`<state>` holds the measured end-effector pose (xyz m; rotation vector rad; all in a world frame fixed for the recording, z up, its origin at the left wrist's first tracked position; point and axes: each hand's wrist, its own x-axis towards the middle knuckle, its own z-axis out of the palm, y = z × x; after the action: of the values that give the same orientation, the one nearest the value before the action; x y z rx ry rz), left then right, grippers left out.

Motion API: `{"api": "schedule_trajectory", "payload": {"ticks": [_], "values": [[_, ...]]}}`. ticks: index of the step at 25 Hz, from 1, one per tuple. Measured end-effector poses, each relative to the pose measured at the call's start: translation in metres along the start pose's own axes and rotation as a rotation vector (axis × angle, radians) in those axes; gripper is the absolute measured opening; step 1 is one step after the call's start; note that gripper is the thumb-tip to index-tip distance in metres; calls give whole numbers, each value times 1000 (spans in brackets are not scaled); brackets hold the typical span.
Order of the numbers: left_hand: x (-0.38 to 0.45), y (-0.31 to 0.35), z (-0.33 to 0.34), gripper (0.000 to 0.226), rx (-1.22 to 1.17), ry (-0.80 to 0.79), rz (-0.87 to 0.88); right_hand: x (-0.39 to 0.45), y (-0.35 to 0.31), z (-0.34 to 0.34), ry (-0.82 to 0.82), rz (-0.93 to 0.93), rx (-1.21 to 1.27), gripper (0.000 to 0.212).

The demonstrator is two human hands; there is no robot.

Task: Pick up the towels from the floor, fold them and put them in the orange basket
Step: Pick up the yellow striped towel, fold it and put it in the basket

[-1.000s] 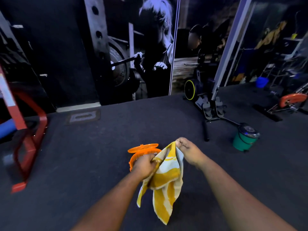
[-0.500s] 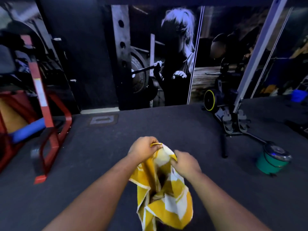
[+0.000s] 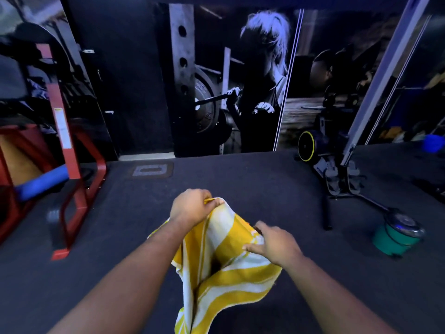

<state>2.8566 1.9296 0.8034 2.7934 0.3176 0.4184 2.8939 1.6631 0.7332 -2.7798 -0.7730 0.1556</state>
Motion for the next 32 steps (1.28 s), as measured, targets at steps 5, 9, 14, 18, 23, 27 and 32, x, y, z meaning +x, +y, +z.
{"api": "schedule_trajectory", "payload": {"ticks": [5, 9, 14, 18, 23, 27, 32], "values": [[-11, -45, 9, 56, 39, 50, -161, 7, 34, 7, 13, 208, 119, 35], [-12, -40, 30, 47, -208, -53, -68, 17, 5, 4, 143, 169, 641, 37], [-14, 1, 54, 29, -524, -334, 266, 38, -43, 0, 31, -90, 451, 28], [-30, -29, 74, 18, -303, -253, 189, 44, -26, -6, 149, 0, 422, 25], [-48, -96, 93, 20, -454, -193, -213, 47, 8, -11, 265, 213, 507, 23], [-51, -67, 85, 6, -930, -173, -181, 45, 8, -1, 228, 90, 508, 29], [-36, -5, 81, 35, -1016, -513, 101, 48, -33, 1, 26, -228, 818, 10]]}}
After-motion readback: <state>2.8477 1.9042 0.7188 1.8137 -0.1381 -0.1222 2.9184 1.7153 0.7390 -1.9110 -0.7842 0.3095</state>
